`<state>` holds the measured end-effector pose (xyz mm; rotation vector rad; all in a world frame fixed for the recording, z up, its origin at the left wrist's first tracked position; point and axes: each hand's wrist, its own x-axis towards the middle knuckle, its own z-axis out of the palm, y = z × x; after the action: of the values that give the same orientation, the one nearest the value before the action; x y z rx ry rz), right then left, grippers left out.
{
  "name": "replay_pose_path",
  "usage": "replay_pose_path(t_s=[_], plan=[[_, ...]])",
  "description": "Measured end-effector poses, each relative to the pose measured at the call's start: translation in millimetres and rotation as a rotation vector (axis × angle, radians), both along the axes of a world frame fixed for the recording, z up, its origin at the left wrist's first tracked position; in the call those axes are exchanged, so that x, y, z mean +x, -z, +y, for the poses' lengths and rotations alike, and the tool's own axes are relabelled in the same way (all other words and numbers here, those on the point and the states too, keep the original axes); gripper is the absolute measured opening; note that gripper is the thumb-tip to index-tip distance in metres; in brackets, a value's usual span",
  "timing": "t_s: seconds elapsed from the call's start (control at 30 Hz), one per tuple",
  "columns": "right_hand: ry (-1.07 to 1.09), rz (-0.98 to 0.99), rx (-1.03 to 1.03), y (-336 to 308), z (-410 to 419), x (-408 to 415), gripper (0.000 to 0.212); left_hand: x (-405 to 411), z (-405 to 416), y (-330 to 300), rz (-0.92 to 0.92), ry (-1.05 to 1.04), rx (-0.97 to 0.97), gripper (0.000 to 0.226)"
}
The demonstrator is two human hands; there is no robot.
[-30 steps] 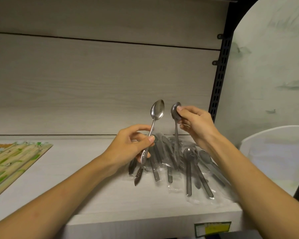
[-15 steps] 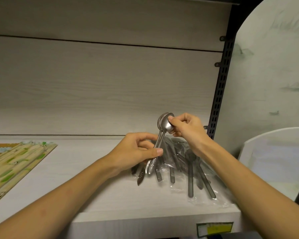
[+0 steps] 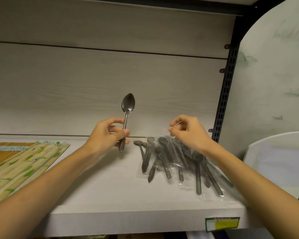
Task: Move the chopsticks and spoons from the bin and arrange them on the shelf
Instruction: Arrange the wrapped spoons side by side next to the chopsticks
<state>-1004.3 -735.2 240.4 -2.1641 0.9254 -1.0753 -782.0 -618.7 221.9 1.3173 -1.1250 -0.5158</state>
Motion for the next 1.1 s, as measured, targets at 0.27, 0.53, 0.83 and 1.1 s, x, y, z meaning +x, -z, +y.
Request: replay_pose_path(t_s=[0.27,0.53,0.83,1.1], plan=[[-0.104,0.454,-0.228,8.8,17.7,67.3,0.009,17.8,-2.6,12.8,-0.134,-0.038,0.075,0.021],[0.016,0.689,-0.208,29.7,9.0,94.5,0.021,18.0,-7.8,25.0,-0.006,0.048,0.104,0.021],[0.02,0.004,0.25,22.5,4.4,93.6,0.029,26.9,-8.6,17.1,0.1,-0.031,0.006,0.025],[-0.315,-0.315,0.594,8.1,14.8,82.2,0.024,15.3,-0.9,16.7,0.073,0.11,0.055,0.025]])
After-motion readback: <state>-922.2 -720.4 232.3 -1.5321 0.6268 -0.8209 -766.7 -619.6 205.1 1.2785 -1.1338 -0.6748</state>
